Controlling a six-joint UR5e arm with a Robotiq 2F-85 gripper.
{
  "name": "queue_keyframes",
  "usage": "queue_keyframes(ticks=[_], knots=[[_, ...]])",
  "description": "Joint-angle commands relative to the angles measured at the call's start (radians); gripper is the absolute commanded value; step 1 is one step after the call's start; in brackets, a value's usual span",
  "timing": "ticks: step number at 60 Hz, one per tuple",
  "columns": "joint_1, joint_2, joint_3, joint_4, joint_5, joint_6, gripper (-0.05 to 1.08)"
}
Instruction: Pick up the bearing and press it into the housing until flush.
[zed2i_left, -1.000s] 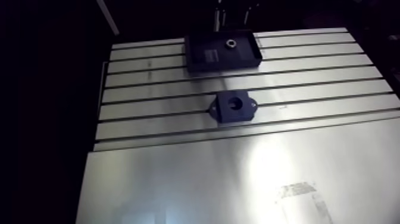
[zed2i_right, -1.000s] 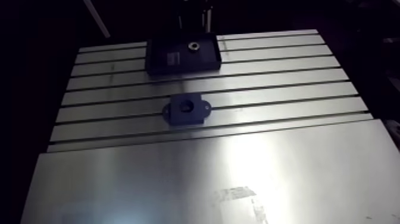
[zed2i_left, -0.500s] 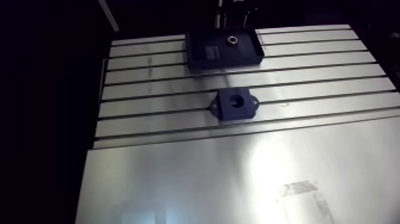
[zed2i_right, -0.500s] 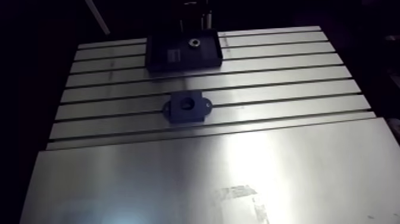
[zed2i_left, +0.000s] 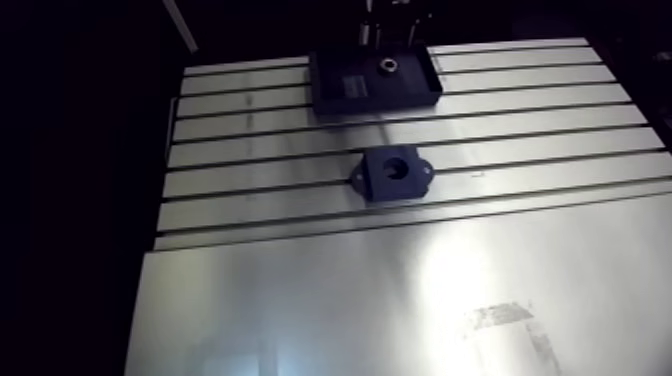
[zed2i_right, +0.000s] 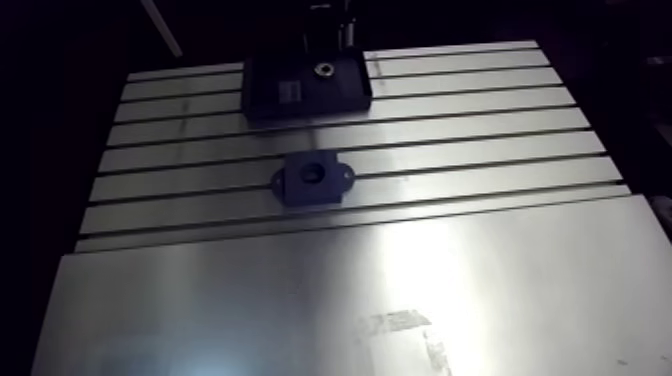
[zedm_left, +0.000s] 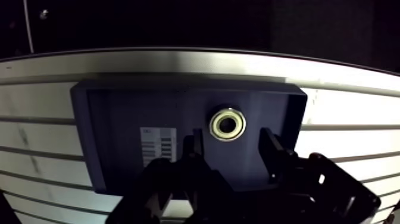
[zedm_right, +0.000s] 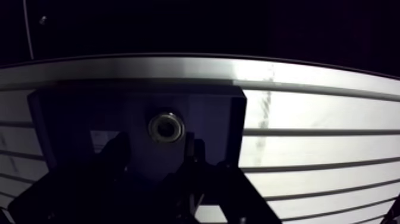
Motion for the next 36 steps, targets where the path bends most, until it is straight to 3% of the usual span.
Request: queue_keyframes(ticks=[1, 36], knots=[[-0.004, 0.009, 0.005, -0.018, -0.001, -0.002, 0.41], [-0.005, 0.011, 0.030, -0.038, 0.001, -0.005, 0.41]])
